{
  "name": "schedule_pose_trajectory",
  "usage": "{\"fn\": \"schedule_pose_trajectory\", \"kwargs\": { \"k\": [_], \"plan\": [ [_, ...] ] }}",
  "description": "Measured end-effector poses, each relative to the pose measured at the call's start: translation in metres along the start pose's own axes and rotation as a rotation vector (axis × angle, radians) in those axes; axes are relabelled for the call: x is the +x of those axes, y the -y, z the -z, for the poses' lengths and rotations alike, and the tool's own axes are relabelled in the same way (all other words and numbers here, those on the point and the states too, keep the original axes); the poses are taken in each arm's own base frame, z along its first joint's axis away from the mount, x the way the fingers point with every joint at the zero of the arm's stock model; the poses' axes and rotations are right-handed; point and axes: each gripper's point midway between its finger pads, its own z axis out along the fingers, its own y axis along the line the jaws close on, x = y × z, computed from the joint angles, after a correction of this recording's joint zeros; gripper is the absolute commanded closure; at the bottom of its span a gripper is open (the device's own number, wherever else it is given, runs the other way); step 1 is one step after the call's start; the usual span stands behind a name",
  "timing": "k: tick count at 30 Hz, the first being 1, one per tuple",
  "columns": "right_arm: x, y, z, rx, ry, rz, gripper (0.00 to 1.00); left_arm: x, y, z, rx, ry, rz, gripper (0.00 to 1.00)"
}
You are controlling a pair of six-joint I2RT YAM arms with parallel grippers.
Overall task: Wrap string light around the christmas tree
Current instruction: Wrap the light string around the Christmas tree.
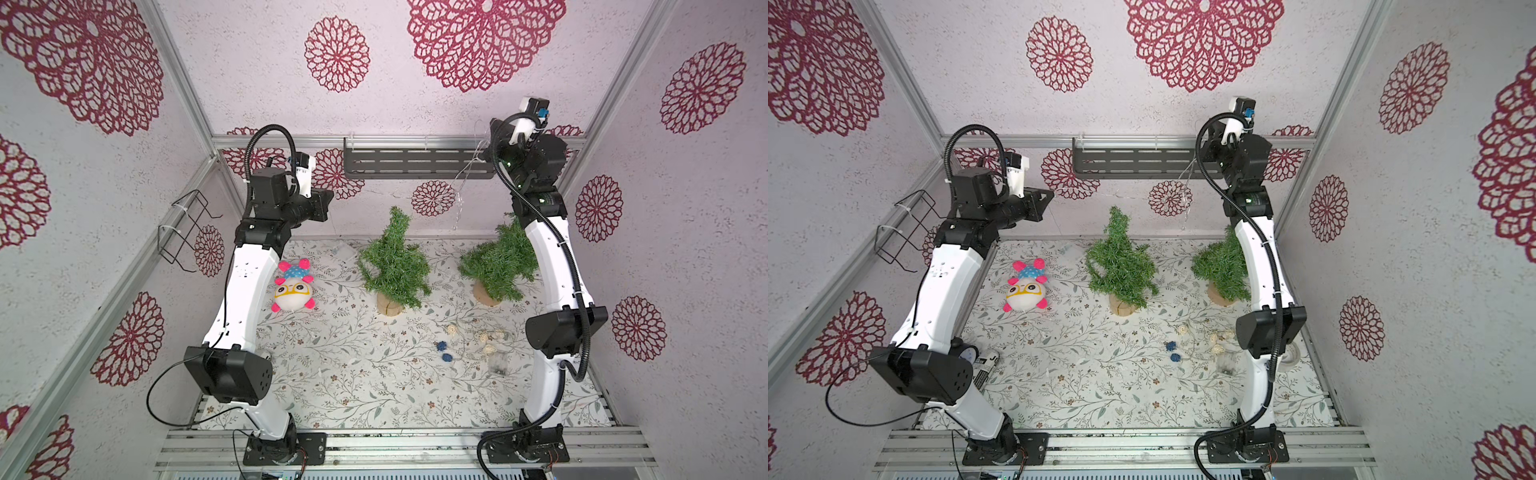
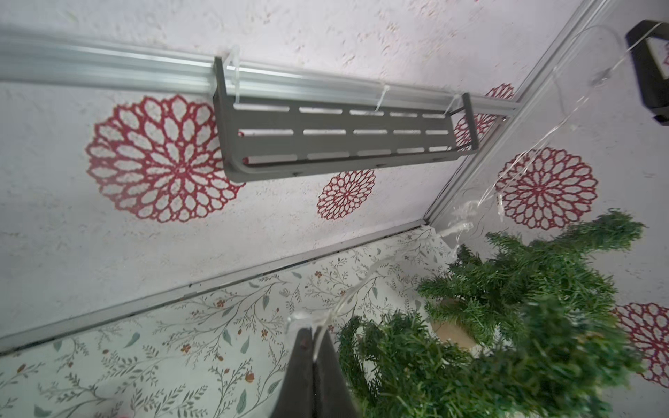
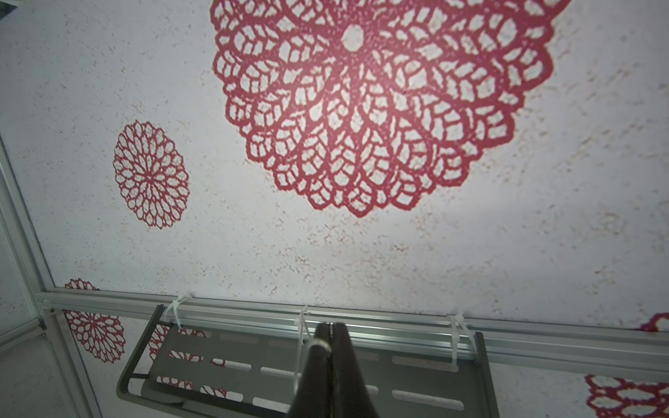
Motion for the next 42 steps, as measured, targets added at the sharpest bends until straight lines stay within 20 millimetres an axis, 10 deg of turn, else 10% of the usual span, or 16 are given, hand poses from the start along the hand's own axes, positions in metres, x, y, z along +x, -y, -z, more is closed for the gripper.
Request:
{"fn": "schedule_pose_trajectory", "kwargs": {
  "k": [20, 30, 42],
  "plan": [
    [0.097, 0.019, 0.028, 0.061, -0.257, 0.025, 1.0, 0.115, -0.015, -0.034, 0.011, -0.285, 0.122, 1.0],
    [0.066, 0.008, 0.08, 0.063, -0.23, 0.054, 1.0, 0.176, 0.015, -0.038, 0.076, -0.415, 0.169, 1.0],
    [0.028, -0.026, 0.14, -0.006, -0.18, 0.013, 1.0, 0.189, 0.047, -0.027, 0.148, -0.432, 0.181, 1.0]
  ]
}}
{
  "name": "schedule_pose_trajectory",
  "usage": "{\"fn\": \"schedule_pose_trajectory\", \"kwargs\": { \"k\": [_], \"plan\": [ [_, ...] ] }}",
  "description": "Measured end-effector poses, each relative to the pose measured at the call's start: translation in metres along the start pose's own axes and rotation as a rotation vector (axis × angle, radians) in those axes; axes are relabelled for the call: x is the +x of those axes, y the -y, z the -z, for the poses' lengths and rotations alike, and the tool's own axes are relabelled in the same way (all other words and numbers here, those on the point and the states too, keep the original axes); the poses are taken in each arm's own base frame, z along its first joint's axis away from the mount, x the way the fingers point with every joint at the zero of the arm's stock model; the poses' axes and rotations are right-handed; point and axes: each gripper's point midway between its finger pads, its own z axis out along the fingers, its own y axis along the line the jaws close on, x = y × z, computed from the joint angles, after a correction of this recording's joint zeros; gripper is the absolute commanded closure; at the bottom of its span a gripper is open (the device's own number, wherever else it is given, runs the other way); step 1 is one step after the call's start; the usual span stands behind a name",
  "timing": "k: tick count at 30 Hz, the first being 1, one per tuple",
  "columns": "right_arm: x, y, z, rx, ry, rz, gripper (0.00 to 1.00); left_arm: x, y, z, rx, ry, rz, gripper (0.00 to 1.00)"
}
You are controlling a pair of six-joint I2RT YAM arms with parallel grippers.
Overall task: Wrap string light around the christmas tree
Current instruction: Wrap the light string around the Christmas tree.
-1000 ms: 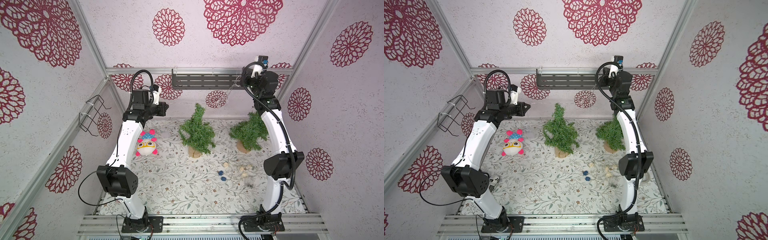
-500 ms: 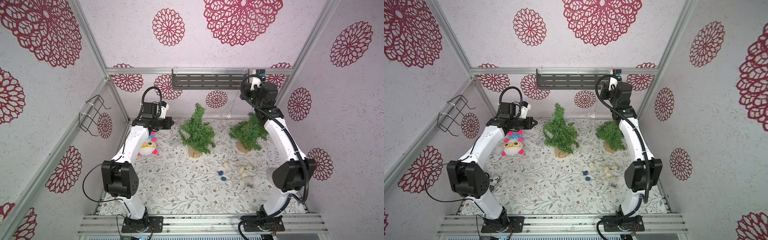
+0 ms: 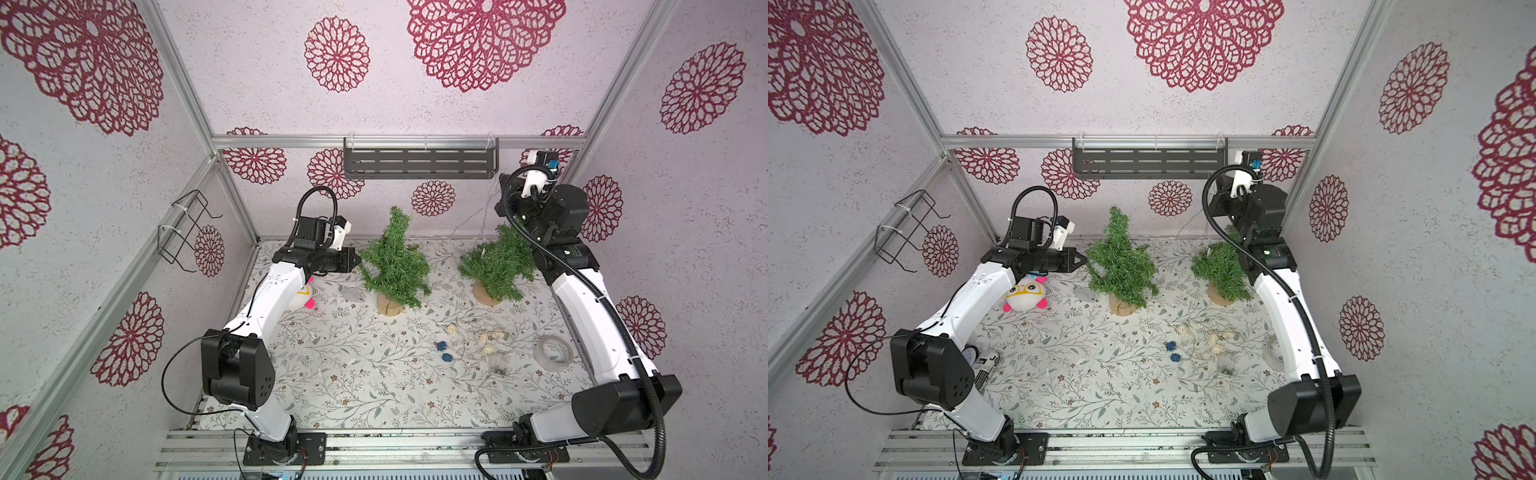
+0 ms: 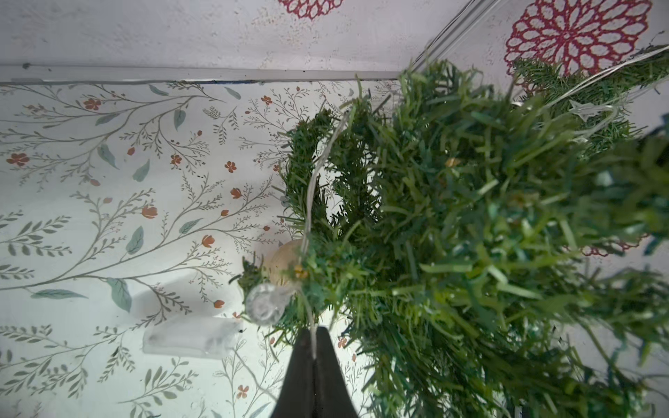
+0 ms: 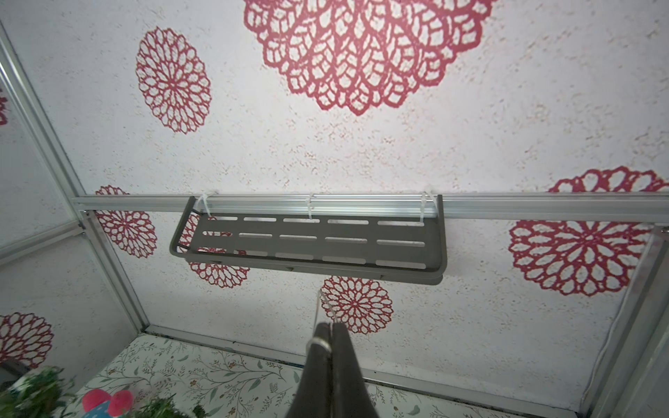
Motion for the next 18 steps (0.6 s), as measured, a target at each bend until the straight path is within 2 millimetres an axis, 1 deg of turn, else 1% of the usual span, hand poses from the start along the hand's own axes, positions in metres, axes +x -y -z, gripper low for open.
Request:
{"fn": "schedule_pose_trajectory", "kwargs": {
  "k": [3, 5, 8, 11, 12, 14, 17, 18],
  "plan": [
    [-0.01, -0.021, 0.014, -0.063, 0.009, -0.02, 1.0, 0.01, -0.003, -0.005, 0.007, -0.02, 0.022, 1.0],
    [-0.013, -0.036, 0.021, -0.105, 0.007, -0.029, 1.0, 0.013, -0.004, -0.007, 0.007, -0.026, 0.032, 1.0],
    [-0.011, -0.06, 0.031, -0.173, -0.018, -0.038, 1.0, 0.012, -0.002, -0.007, 0.016, -0.019, 0.032, 1.0],
    [-0.007, -0.078, 0.044, -0.232, -0.05, -0.052, 1.0, 0.01, 0.001, -0.008, 0.03, -0.008, 0.028, 1.0],
    [-0.004, -0.082, 0.049, -0.249, -0.065, -0.056, 1.0, 0.01, 0.002, -0.009, 0.034, -0.007, 0.028, 1.0],
    [0.006, -0.084, 0.063, -0.259, -0.095, -0.073, 1.0, 0.012, 0.005, -0.012, 0.044, -0.009, 0.025, 1.0],
    [0.032, -0.087, 0.09, -0.285, -0.156, -0.11, 1.0, 0.019, 0.009, -0.017, 0.057, -0.019, 0.021, 1.0],
    [0.043, -0.088, 0.1, -0.299, -0.181, -0.134, 1.0, 0.021, 0.009, -0.019, 0.059, -0.022, 0.022, 0.98]
  ]
}}
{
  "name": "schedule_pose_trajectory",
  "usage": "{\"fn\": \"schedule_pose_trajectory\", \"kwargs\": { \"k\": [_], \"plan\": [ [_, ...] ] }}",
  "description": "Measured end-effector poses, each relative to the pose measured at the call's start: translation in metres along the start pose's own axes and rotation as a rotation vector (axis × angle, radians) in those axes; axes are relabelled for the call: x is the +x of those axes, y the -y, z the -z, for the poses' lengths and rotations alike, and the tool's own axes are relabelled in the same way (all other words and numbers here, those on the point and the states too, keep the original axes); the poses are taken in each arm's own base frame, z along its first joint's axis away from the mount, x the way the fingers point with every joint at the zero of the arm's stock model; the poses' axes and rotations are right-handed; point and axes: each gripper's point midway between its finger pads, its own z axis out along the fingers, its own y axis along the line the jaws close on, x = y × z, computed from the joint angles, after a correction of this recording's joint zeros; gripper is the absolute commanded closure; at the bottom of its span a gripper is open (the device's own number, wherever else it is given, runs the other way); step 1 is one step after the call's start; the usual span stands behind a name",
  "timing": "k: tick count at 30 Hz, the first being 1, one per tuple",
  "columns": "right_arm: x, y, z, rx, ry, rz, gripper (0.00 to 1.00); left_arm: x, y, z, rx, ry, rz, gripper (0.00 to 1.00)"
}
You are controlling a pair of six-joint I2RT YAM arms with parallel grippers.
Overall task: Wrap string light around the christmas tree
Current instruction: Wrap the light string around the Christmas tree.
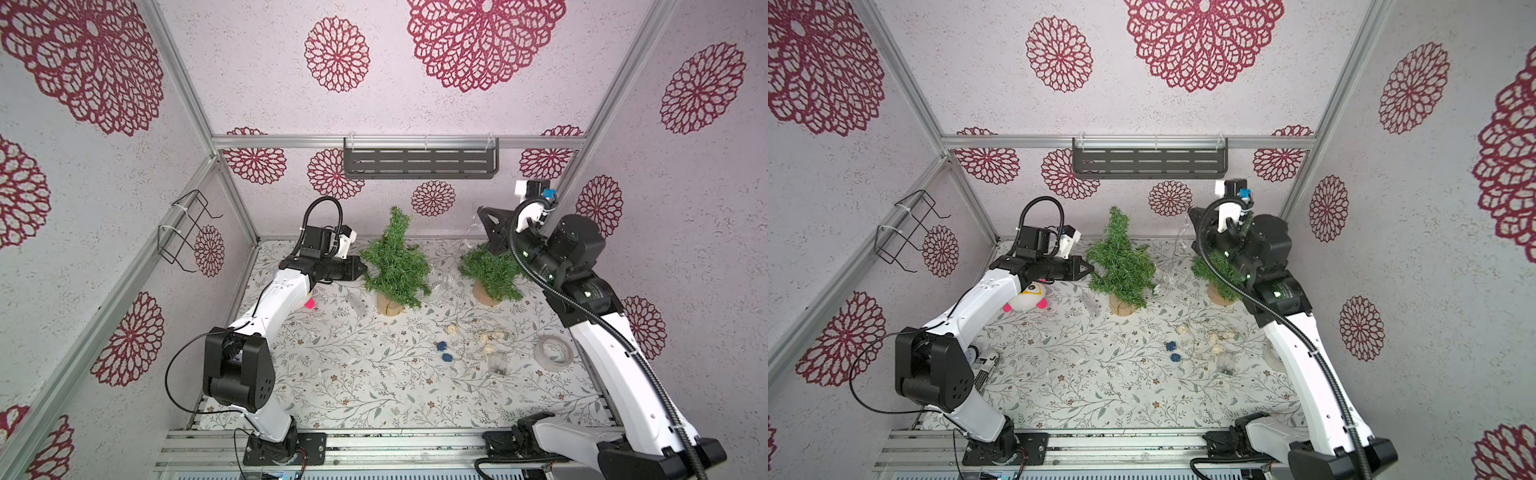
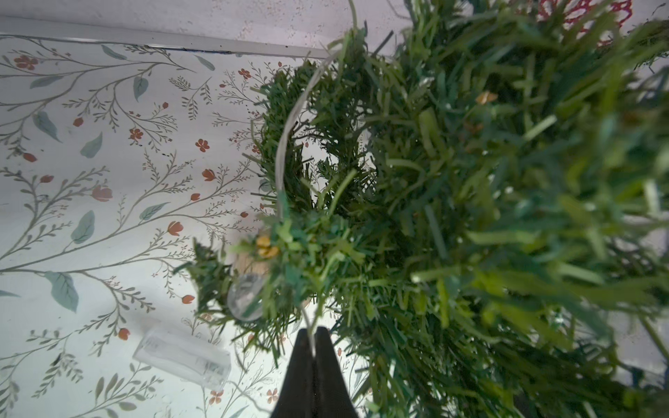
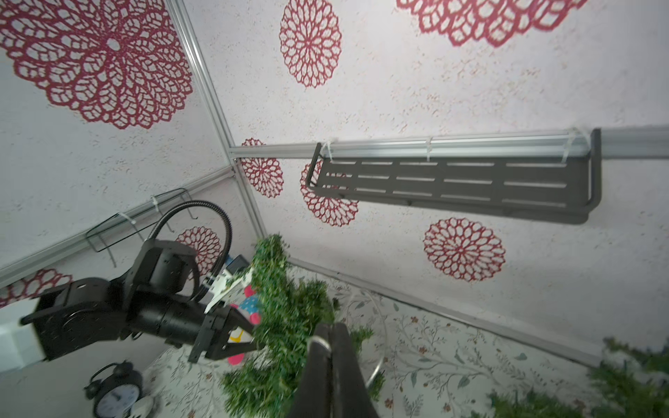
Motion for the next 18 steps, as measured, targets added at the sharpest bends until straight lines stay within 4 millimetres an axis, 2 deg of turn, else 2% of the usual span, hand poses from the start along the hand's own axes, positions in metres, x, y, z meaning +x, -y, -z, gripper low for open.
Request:
{"fn": "schedule_pose_trajectory", "kwargs": {
  "k": [4, 6, 9, 12, 18],
  "plan": [
    [0.052, -0.009, 0.014, -0.062, -0.079, -0.116, 1.0, 0.006, 0.0, -0.003, 0.001, -0.011, 0.004, 0.88],
    [0.082, -0.01, 0.014, -0.073, -0.131, -0.181, 1.0, 0.008, 0.0, -0.001, 0.0, -0.01, 0.003, 0.81],
    [0.114, -0.008, 0.01, -0.075, -0.19, -0.254, 1.0, 0.01, 0.003, 0.005, -0.001, -0.003, 0.002, 0.72],
    [0.131, -0.009, 0.007, -0.079, -0.217, -0.302, 1.0, 0.012, 0.009, 0.016, 0.002, 0.017, -0.005, 0.64],
    [0.147, -0.019, 0.007, -0.102, -0.232, -0.346, 1.0, 0.024, 0.018, 0.039, -0.01, 0.041, -0.015, 0.54]
  ]
}}
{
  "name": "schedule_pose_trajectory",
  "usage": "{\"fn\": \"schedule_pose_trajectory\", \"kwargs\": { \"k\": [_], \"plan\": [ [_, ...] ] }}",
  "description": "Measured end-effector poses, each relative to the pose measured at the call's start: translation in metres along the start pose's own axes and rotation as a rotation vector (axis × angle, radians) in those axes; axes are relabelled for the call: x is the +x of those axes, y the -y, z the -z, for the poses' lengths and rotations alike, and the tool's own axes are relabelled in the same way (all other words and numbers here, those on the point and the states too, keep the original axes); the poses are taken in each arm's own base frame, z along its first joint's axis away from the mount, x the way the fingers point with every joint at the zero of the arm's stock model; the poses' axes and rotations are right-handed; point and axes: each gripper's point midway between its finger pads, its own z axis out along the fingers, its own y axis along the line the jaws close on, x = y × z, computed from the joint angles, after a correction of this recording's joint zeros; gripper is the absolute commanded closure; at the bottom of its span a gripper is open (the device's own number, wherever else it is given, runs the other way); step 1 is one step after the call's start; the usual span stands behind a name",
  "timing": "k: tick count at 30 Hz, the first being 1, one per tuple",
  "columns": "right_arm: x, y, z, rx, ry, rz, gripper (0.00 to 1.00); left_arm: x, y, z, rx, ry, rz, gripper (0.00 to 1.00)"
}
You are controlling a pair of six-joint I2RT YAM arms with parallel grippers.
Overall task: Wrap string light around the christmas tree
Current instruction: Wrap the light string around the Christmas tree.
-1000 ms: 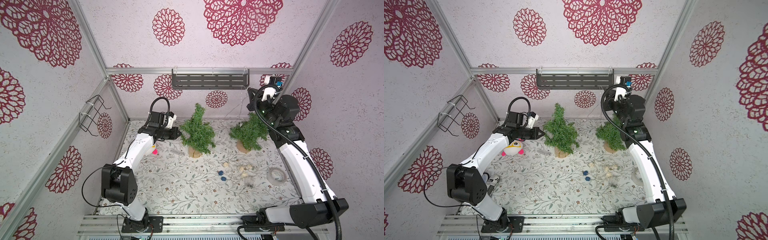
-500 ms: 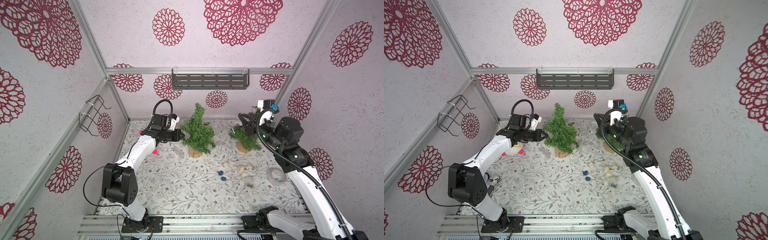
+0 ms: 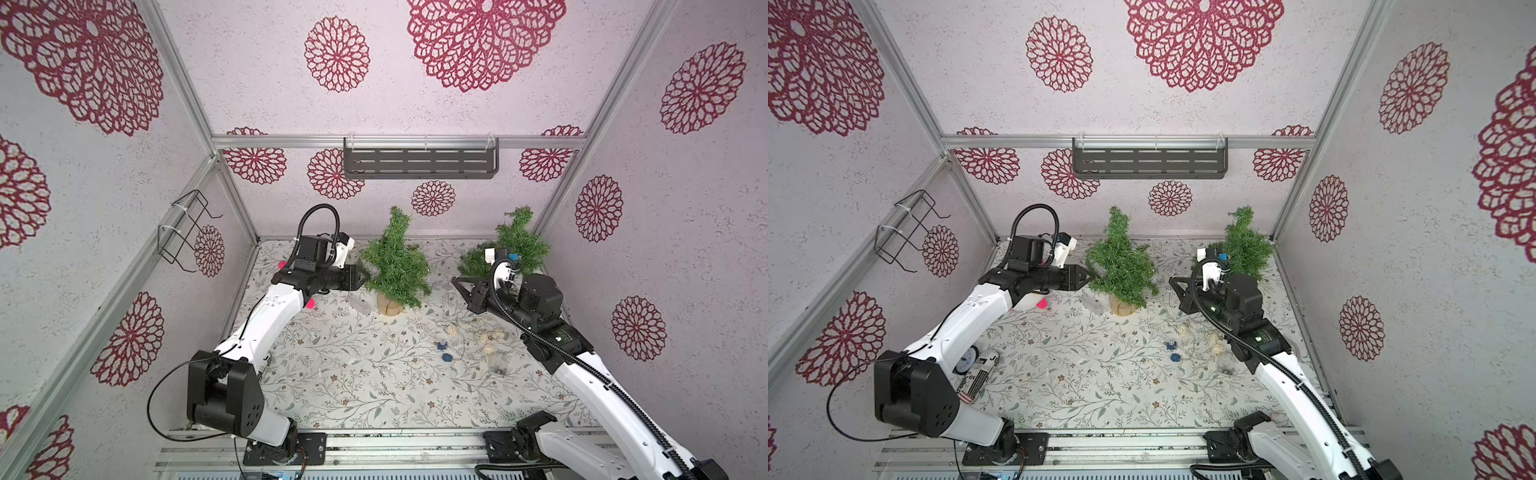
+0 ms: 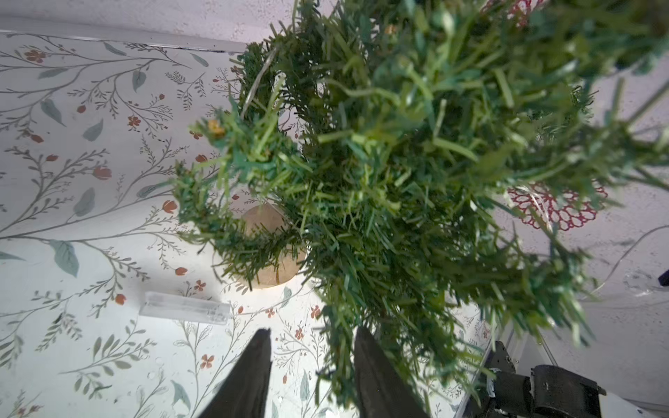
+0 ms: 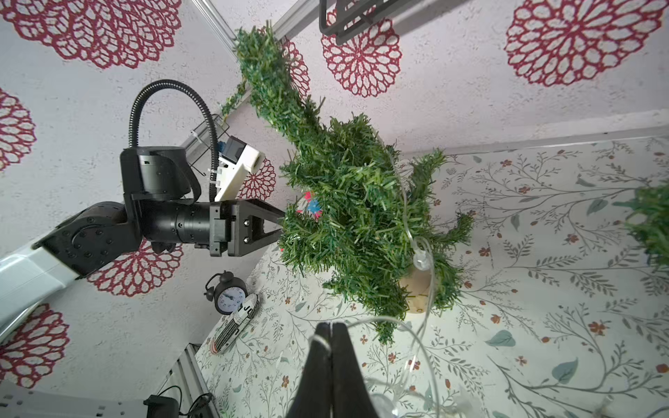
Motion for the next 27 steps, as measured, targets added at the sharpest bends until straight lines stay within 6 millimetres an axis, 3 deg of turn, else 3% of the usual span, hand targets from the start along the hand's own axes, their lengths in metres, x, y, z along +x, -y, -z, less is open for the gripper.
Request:
{"fn": "schedule_pose_trajectory", "kwargs": {
  "k": [6, 8, 10, 13, 16, 22, 27],
  "plan": [
    [0.004, -0.016, 0.002, -0.041, 0.011, -0.016, 1.0, 0.032, 0.006, 0.035, -0.06, 0.037, -0.02, 0.39],
    [0.003, -0.021, 0.002, -0.05, 0.022, -0.021, 1.0, 0.04, 0.022, 0.044, -0.059, 0.067, -0.061, 0.33],
    [0.001, -0.026, 0.001, -0.059, 0.037, -0.025, 1.0, 0.049, 0.05, 0.044, -0.012, 0.102, -0.135, 0.26],
    [0.003, -0.03, 0.0, -0.075, 0.054, -0.04, 1.0, 0.073, 0.101, 0.033, 0.107, 0.141, -0.257, 0.22],
    [0.007, -0.038, -0.003, -0.094, 0.051, -0.054, 1.0, 0.092, 0.129, 0.01, 0.169, 0.149, -0.33, 0.21],
    [0.01, -0.052, -0.009, -0.13, 0.05, -0.064, 1.0, 0.092, 0.136, -0.041, 0.167, 0.164, -0.375, 0.26],
    [0.012, -0.055, -0.013, -0.138, 0.05, -0.07, 1.0, 0.085, 0.137, -0.062, 0.171, 0.185, -0.393, 0.4]
  ]
}}
